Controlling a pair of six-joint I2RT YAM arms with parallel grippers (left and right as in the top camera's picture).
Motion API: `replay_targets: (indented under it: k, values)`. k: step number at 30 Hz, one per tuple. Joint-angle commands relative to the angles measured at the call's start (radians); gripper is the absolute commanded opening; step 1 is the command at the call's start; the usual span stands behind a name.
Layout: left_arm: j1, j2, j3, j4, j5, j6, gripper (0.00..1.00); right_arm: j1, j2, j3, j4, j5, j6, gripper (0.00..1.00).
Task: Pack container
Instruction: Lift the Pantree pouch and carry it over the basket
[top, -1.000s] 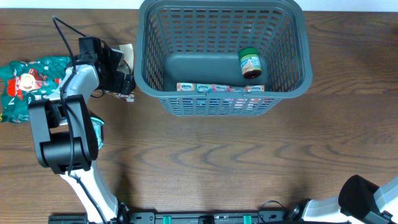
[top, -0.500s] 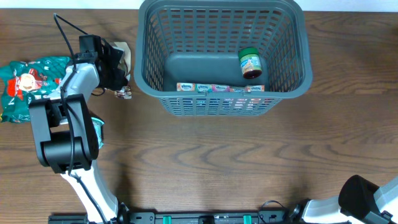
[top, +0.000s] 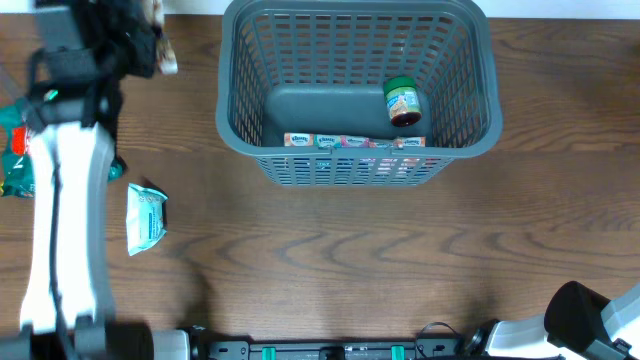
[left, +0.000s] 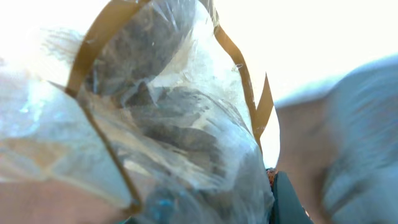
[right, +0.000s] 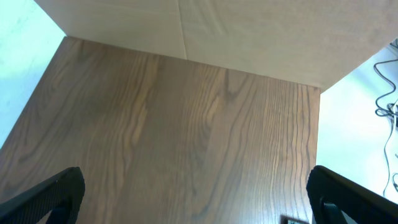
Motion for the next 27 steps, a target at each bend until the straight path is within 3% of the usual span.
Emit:
replay_targets:
  k: [1, 5, 12, 24, 27]
  values:
    - [-0.051, -0.085, 0.017, 0.024, 0.166, -0.019, 0.06, -0.004, 0.005, -0.001, -0.003, 0.01, 0.01, 0.99]
    - [-0.135, -0.14, 0.017, 0.07, 0.283, 0.011, 0.06, -0.004, 0.005, -0.002, -0.003, 0.01, 0.01, 0.99]
    - [-0.307, -0.104, 0.017, 0.095, 0.29, 0.061, 0.06, -0.004, 0.005, -0.002, -0.003, 0.01, 0.01, 0.99]
    - [-0.521, 0.14, 0.017, 0.007, 0.289, 0.215, 0.06, -0.004, 0.005, -0.002, -0.003, 0.01, 0.01, 0.99]
    - [-0.555, 0.204, 0.017, -0.071, 0.288, 0.309, 0.06, -0.004, 0.005, -0.001, -0.003, 0.01, 0.01, 0.99]
